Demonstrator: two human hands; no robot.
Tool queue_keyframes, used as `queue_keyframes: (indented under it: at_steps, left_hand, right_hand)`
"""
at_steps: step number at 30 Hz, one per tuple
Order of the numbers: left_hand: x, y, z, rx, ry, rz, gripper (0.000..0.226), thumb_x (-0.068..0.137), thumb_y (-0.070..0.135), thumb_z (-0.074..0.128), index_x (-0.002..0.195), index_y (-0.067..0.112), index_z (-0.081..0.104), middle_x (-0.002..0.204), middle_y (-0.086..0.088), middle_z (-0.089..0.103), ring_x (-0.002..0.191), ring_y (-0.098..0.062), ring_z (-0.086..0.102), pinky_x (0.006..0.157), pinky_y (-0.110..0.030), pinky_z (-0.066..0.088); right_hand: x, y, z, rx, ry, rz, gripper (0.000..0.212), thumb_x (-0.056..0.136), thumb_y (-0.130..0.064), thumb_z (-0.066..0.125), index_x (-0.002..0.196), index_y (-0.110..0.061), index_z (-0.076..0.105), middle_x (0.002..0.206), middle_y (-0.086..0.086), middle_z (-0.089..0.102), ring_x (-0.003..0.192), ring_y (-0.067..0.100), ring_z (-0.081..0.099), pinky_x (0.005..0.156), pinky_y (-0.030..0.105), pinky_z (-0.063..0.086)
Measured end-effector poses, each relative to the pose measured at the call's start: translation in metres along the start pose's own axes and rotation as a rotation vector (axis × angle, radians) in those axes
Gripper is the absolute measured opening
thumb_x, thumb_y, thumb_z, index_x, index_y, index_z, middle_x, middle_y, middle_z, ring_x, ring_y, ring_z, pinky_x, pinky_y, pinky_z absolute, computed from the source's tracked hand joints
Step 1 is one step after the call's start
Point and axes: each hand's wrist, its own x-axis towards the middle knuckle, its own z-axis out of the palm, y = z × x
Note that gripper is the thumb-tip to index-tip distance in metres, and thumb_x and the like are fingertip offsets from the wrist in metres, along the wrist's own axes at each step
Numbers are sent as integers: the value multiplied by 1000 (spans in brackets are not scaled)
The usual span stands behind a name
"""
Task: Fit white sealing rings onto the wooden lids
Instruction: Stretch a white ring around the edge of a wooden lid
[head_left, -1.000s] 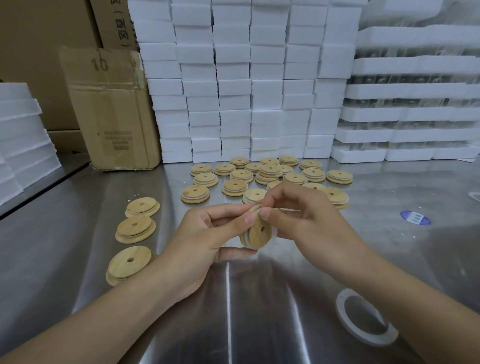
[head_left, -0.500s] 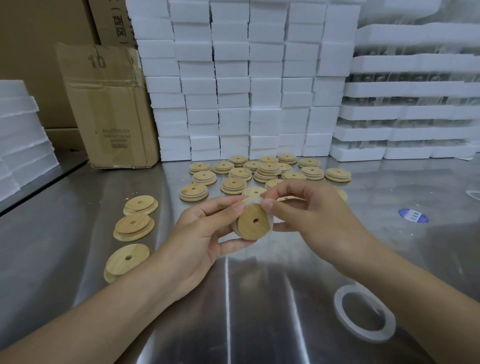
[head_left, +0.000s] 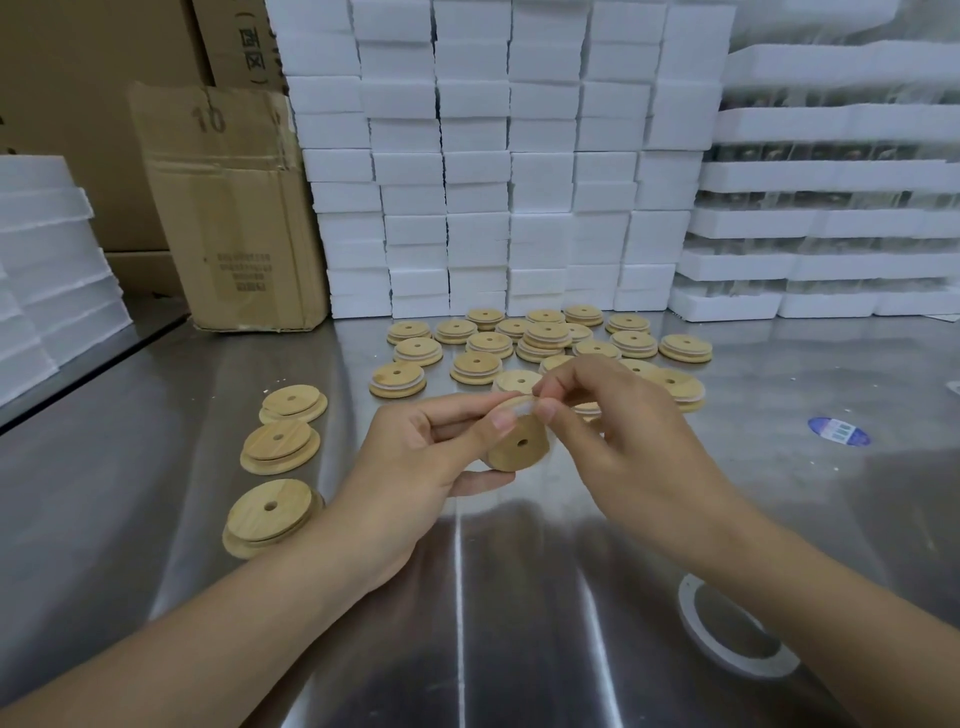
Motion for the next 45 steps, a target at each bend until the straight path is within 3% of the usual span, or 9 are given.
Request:
queue_keyframes:
  at_steps: [8,13,17,19,25,31,37,40,45]
  left_hand:
    - [1,1,1,-131,12,-49,34,96,24,72,126,10,77,121,-14,79,116,-30,75,84,-46,66]
    - [4,0,-4,-288,32,-84,27,102,23,66,124,11,78,127,-11,77,117,-29,75,85,-46,65]
    - [5,-2,-4,-201,26,-95,30,104,26,63,129,12,74,125,-9,77,118,-29,74,91,-45,64]
    - [4,-1,-3,-134,6,-92,30,102,30,64,124,14,78,122,-9,78,115,-26,75,89,-37,63]
    - [-3,-3,5,111,-70,31,25,95,34,70,116,28,82,109,-1,82,107,-16,78,83,-32,65]
    - [-3,3,4,148,-89,83,25,96,32,69,117,31,82,111,2,82,109,-13,77,83,-34,66]
    - [-2,3,5,92,-34,71,30,98,28,68,124,18,79,115,-5,81,112,-20,76,86,-43,66]
    - [-3,4,5,9,-31,56,32,98,29,67,124,15,79,118,-7,80,114,-23,76,87,-48,66]
    - [1,6,1,-197,12,-9,33,94,34,69,117,14,82,123,-12,77,108,-26,77,82,-47,66]
  right_hand:
    - [9,-5,-9,252,-47,159,15,102,-20,66,87,-18,71,84,-7,73,78,8,64,72,35,53]
    - [7,-4,-9,342,-78,195,17,98,-29,71,88,-15,73,81,2,73,88,34,67,68,35,54]
    - [4,-3,-6,233,-34,157,13,96,-23,75,83,-20,72,77,-10,72,69,14,65,62,24,46]
    - [3,-2,-5,164,-45,131,13,95,-24,75,83,-21,71,80,-10,73,73,6,64,65,20,43]
    - [-2,-7,-6,-73,-120,0,16,90,-47,63,85,-32,64,93,-15,68,99,7,63,77,23,47]
    - [3,-10,-16,-66,-135,-37,9,96,-29,71,87,-29,68,93,-15,70,98,7,66,79,18,46]
    - [8,-12,-16,156,-119,99,13,96,-18,74,82,-18,74,86,-5,75,88,10,69,81,29,51]
    - [10,-13,-15,280,-78,174,13,95,-17,74,82,-14,75,80,-3,74,78,9,66,76,22,48]
    - [7,-10,-16,331,-60,279,28,90,-38,79,81,-12,74,79,23,63,70,21,45,70,38,37]
